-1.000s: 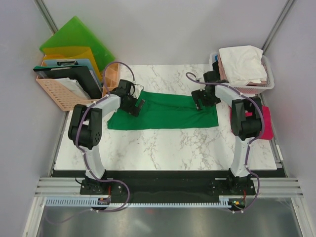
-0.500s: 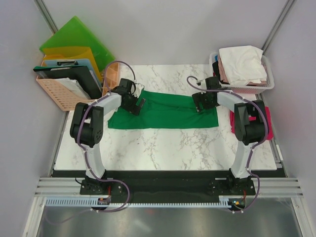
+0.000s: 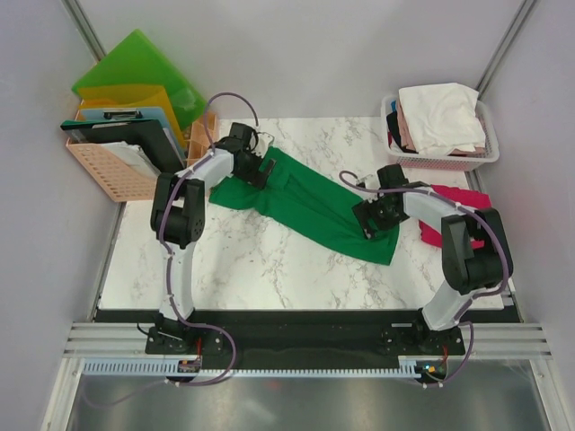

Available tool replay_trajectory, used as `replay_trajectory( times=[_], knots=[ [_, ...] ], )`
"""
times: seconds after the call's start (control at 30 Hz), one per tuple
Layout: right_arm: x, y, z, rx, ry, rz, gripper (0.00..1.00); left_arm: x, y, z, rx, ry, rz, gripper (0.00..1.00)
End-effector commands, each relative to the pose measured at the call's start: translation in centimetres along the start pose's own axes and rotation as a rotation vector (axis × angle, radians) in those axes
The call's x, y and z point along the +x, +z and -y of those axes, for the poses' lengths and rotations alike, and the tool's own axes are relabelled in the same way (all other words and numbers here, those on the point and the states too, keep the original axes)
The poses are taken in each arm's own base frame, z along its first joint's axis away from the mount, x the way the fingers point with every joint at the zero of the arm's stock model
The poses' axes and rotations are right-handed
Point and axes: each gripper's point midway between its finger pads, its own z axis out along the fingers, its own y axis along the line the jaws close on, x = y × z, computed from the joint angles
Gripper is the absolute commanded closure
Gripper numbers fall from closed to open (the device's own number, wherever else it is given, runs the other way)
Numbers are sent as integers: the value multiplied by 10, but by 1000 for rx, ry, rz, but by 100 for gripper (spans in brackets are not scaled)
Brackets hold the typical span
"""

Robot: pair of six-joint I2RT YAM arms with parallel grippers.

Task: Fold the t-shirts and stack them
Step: Rotate the tshirt 90 degrees

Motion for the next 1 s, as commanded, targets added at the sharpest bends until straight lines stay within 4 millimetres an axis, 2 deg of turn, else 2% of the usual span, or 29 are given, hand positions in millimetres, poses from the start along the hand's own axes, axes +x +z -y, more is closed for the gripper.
replay_trajectory(
  times=[0.0,0.07,0.1,0.13,0.27,0.3,0.33,0.37,0.43,0.63,0.7,0.73,0.77,0.9,0.93,0.97],
  knots=[
    [53,-20,-29,-90,-103,-163,2,-17,17,-14,-26,50,-3,0],
    [60,-25,-37,-115,-133,-175,2,-24,23,-15,-20,63,-1,0],
    [59,-29,-43,-136,-160,-164,2,-38,22,-17,-25,65,28,0],
    [59,-30,-47,-155,-176,-165,2,-35,32,-14,-15,68,12,0],
    [69,-38,-71,-268,-260,-217,2,-52,51,-8,-12,98,22,0],
    [69,-39,-78,-289,-287,-222,2,-70,49,-12,-36,110,55,0],
    [70,-40,-81,-295,-298,-229,2,-75,53,-8,-39,132,57,0],
    [70,-42,-89,-325,-321,-230,2,-68,66,-3,-28,152,32,0],
    [71,-46,-105,-363,-380,-261,2,-77,68,-1,-59,215,39,0],
    [93,-42,-165,-543,-566,-401,2,-82,64,5,-38,220,58,0],
    [106,-37,-189,-586,-635,-460,2,-82,64,4,-36,224,60,0],
    [104,-36,-200,-601,-665,-456,2,-83,64,4,-37,236,64,0],
    [111,-34,-215,-622,-713,-481,2,-83,66,6,-38,243,62,0],
    [99,-43,-264,-714,-799,-413,2,-85,66,6,-38,255,72,0],
    [86,-48,-278,-742,-818,-372,2,-87,65,7,-37,258,77,0],
    [87,-49,-287,-754,-843,-375,2,-88,64,7,-38,258,80,0]
  ],
)
